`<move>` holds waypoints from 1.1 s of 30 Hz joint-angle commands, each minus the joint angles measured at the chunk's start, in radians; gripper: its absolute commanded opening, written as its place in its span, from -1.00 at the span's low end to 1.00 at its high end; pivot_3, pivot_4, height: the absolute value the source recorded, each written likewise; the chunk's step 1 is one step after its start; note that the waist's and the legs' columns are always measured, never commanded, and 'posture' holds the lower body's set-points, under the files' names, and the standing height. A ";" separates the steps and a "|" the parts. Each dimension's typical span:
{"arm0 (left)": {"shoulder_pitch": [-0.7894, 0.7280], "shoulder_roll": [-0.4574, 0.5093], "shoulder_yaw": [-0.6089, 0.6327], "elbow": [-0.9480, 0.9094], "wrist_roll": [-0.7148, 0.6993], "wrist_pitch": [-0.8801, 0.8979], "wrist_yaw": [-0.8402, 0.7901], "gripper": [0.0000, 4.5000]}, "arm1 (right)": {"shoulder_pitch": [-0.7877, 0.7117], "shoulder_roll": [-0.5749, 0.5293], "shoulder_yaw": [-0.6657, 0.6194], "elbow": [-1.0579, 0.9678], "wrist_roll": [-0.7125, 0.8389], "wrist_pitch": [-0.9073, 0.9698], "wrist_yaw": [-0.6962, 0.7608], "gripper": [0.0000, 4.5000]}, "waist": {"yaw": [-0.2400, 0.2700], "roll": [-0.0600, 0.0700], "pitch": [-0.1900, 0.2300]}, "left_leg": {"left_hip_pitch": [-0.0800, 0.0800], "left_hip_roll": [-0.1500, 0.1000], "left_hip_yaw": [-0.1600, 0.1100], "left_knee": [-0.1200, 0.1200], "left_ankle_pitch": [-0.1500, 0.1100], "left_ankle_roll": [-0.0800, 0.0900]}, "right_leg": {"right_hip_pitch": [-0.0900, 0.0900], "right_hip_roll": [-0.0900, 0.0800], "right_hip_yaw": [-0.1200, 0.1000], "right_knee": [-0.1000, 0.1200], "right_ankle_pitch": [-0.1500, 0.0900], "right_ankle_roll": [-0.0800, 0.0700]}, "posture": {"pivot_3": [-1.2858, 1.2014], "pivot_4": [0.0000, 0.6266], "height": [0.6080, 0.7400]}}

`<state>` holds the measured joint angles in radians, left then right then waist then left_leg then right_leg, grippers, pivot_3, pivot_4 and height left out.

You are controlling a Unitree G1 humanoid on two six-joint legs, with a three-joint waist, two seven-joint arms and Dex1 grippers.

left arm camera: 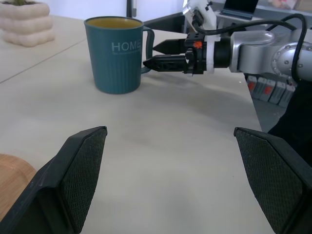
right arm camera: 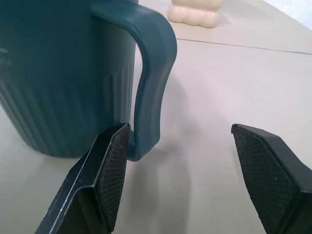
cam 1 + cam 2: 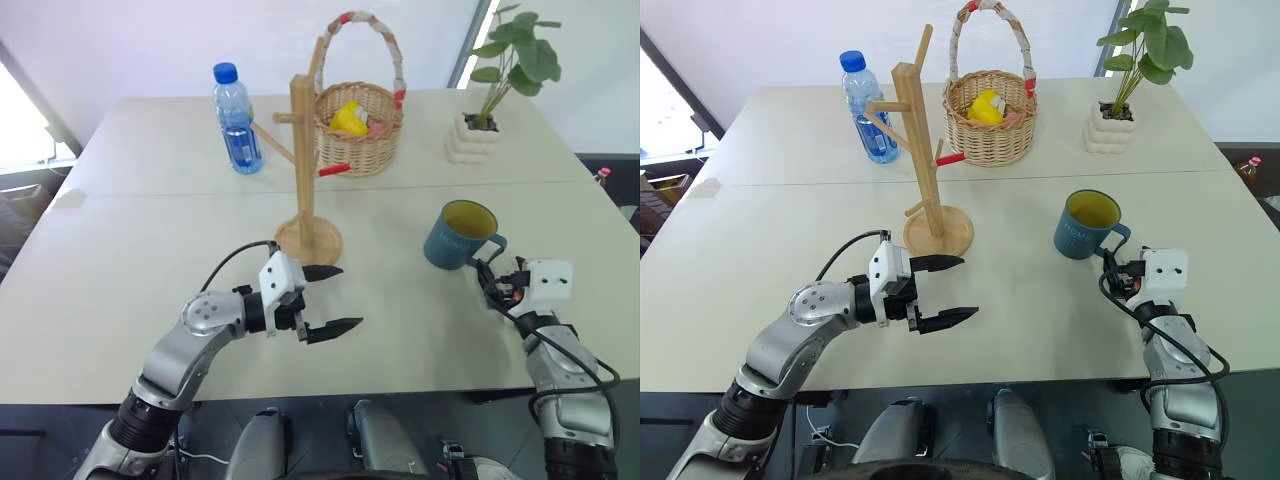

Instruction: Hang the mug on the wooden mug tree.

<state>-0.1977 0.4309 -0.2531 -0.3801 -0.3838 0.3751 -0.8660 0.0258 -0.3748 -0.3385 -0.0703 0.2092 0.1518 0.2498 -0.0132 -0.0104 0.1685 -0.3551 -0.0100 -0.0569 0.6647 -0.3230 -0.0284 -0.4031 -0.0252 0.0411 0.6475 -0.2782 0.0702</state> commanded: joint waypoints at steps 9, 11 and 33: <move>0.009 0.003 0.014 -0.045 -0.013 -0.011 0.005 1.00 | -0.055 0.003 0.011 0.022 0.020 -0.030 0.028 -0.98 | 0.001 0.000 0.000 | 0.000 0.000 0.000 0.000 0.000 0.000 | 0.000 0.000 0.000 0.000 0.000 0.000 | 0.03 -0.52 1.00; 0.014 0.005 0.018 -0.046 -0.014 -0.010 0.005 1.00 | -0.047 0.004 0.012 0.009 0.021 -0.028 0.030 -0.98 | 0.001 0.000 0.000 | 0.000 0.000 0.000 0.000 0.000 0.000 | 0.000 0.000 0.000 0.000 0.000 0.000 | 0.03 -0.52 1.00; 0.051 0.069 0.222 0.016 -0.076 -0.053 0.009 1.00 | -0.593 -0.326 0.412 -0.219 -0.163 -0.027 0.501 -0.98 | 0.000 -0.001 0.001 | -0.002 0.000 -0.001 0.001 0.000 0.000 | -0.001 -0.002 -0.001 -0.002 0.000 0.000 | 0.03 -0.52 1.00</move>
<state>-0.1454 0.4923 -0.0679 -0.3218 -0.4276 0.3219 -0.8507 -0.5351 -0.7079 0.0727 -0.2921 0.0263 0.1271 0.7347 -0.0130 -0.0115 0.1697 -0.3570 -0.0104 -0.0578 0.6655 -0.3230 -0.0284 -0.4042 -0.0269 0.0401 0.6456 -0.2780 0.0702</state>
